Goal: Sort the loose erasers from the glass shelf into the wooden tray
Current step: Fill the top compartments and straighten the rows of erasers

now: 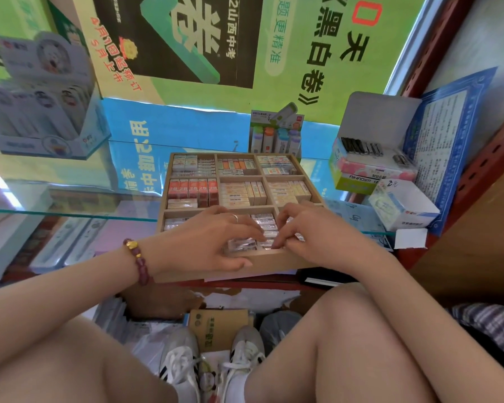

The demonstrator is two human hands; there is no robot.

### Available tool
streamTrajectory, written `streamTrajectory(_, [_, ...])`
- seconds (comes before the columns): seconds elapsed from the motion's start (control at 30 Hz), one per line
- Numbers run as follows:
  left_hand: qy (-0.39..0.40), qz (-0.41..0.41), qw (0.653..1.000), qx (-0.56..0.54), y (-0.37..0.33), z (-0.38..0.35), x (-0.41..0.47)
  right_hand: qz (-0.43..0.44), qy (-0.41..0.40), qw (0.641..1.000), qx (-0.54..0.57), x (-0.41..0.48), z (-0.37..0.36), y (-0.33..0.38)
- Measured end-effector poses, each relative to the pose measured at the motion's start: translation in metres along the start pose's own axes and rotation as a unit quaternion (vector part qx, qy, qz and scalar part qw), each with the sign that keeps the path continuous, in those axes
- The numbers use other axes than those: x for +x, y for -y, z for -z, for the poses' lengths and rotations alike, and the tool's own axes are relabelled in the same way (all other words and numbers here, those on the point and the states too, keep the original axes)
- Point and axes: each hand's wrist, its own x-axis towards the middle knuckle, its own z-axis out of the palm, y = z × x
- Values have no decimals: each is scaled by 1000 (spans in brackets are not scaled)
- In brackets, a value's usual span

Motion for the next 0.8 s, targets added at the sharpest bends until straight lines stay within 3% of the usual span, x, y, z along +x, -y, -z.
streamTrajectory(0.17, [-17,14,999,-44,5,-2,1,-2,-29,999,-40,12,1,-3])
streamTrajectory(0.5, [0,8,998,-56,5,-2,2,-23,22,993,-115,28,10,9])
streamTrajectory(0.7, [19,15,1000,-15,2,-2,4,-9,22,990,-140,33,6,13])
streamTrajectory(0.8, [15,9,998,52,-1,-2,4,-27,43,995,-85,31,7,8])
